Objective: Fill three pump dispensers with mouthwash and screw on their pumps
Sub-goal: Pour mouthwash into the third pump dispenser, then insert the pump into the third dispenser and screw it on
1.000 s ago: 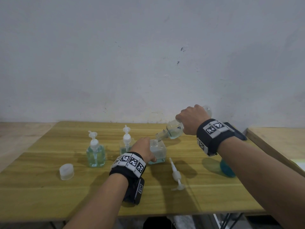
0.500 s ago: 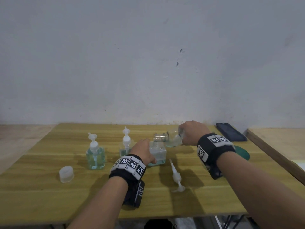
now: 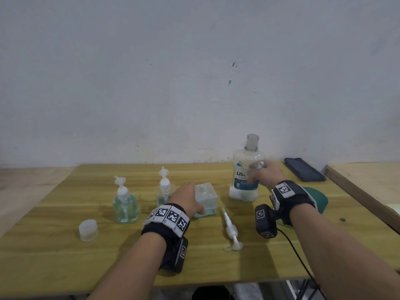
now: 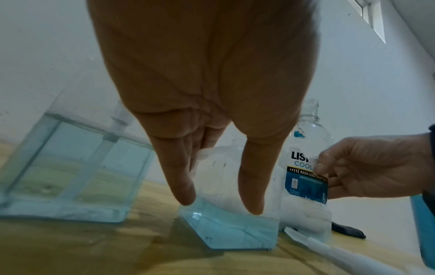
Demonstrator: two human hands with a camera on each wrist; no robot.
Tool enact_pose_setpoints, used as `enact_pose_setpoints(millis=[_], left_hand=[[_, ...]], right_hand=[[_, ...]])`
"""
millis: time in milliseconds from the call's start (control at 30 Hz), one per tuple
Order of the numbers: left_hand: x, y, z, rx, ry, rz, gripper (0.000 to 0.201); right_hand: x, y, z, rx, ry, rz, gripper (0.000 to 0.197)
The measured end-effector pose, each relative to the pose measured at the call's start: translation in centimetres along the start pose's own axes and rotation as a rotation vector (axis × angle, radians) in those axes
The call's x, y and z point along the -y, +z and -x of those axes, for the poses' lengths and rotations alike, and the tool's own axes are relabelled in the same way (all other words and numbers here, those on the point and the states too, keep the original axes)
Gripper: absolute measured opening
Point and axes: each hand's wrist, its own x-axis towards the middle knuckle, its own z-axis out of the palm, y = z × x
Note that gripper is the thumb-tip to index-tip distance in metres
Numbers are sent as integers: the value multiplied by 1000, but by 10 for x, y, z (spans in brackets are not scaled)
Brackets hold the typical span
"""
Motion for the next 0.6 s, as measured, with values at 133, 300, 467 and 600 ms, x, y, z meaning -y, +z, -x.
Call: enact_pose_setpoints(millis=[133,300,467,600], left_hand=[[-1,-1,1,9,1,-24,83],[-2,-1,4,2,-11,-22,88],[-3,2,6,-6,-4,-41,79],[-5,3,8,-15,-13,-43,85]], right_hand=[[-3,-2,5,-23,15,-87,39],[-5,5,1,-51,0,-128,80],[1,14,10,-467,-222,64,104],[15,29,36,-673,-743,287,83]])
